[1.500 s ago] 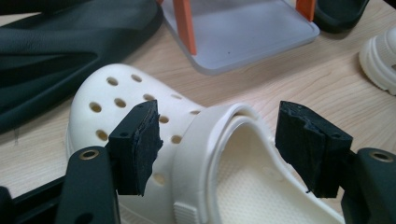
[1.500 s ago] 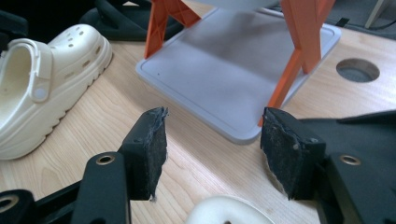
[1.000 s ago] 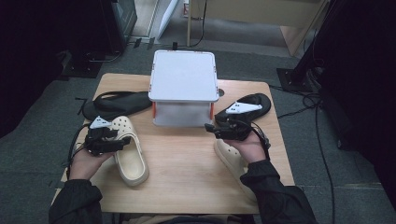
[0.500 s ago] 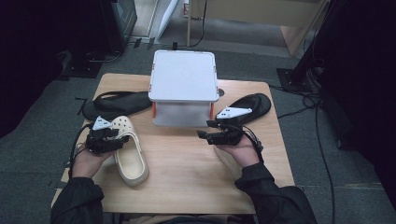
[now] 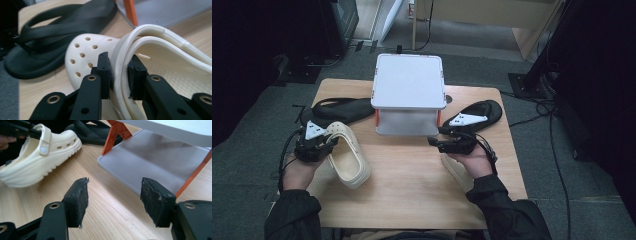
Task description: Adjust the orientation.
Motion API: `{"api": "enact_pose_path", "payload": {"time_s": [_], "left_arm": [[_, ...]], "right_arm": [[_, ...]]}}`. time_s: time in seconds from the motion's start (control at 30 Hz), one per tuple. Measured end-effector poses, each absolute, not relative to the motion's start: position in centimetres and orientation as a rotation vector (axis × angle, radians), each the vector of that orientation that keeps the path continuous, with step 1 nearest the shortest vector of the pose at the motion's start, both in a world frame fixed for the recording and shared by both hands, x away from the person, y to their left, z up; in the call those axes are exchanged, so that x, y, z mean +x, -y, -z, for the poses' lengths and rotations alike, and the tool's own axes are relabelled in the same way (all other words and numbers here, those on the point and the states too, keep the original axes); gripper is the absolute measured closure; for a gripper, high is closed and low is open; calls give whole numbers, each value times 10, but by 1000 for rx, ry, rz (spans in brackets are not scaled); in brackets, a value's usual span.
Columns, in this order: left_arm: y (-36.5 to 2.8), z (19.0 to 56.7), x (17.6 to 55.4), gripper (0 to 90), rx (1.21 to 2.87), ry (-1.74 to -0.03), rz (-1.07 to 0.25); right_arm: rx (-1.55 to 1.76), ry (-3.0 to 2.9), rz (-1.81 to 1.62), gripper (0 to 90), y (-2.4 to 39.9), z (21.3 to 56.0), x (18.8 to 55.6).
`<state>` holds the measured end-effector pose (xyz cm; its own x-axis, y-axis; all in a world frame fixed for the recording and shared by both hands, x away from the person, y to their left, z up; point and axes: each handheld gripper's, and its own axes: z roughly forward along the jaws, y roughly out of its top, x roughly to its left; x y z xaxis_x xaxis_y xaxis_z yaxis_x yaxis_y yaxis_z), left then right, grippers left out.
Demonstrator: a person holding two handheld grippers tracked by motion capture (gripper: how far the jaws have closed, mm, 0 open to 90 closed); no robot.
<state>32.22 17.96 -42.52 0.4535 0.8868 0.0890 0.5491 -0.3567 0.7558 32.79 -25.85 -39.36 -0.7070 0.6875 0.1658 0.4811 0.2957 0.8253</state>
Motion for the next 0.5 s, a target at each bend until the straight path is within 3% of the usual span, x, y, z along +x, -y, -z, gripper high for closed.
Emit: {"api": "enact_pose_path", "payload": {"time_s": [0.27,0.5], "left_arm": [[-157,408,314,771,2066,-998,-682],[-117,409,318,767,2119,-852,-533]], "right_arm": [[1083,-2323,-1382,402,262,393,326],[1088,-2341,-1371,402,261,395,323]]}}
